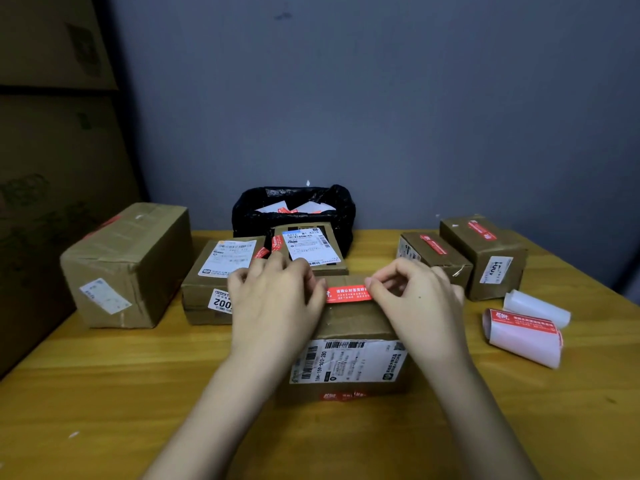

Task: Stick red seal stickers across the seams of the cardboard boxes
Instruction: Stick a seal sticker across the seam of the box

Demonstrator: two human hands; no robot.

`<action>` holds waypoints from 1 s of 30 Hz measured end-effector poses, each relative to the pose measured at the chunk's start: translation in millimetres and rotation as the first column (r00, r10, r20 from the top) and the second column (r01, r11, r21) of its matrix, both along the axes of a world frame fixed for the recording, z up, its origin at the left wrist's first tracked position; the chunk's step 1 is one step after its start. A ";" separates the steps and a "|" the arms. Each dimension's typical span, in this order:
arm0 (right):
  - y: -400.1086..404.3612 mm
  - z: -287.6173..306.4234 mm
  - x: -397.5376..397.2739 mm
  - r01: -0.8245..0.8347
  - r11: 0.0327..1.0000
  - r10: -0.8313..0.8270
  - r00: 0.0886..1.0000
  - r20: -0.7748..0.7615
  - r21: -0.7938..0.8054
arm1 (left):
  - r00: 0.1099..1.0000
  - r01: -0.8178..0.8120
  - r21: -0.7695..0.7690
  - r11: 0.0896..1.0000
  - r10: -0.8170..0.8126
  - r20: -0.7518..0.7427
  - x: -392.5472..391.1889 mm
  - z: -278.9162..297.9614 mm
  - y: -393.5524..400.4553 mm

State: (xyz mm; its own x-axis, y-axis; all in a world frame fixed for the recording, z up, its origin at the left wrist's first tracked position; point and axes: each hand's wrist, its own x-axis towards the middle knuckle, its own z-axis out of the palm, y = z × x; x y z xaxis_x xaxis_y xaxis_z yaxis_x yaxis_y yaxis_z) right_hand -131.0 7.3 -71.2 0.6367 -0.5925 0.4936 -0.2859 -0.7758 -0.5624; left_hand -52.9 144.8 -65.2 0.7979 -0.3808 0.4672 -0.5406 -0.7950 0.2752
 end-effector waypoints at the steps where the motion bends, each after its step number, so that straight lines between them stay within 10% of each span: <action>1: 0.9 -0.1 0.0 0.007 1.000 -0.007 1.000 -0.022 -0.012 | 1.000 -0.010 0.028 1.000 0.009 0.017 0.1 -0.3 -0.4; 30: 3.4 -8.6 3.6 -0.040 0.996 0.033 0.996 -0.082 -0.082 | 0.995 -0.065 0.262 0.963 0.042 0.096 -0.3 0.4 -4.6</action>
State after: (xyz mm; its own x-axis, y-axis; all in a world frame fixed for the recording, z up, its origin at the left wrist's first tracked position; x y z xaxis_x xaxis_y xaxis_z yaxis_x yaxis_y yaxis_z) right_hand -127.4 10.7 -79.8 0.6968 -0.5269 0.4867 -0.2979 -0.8298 -0.4719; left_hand -53.2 140.3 -64.8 0.7805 -0.4582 0.4252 -0.5080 -0.8614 0.0041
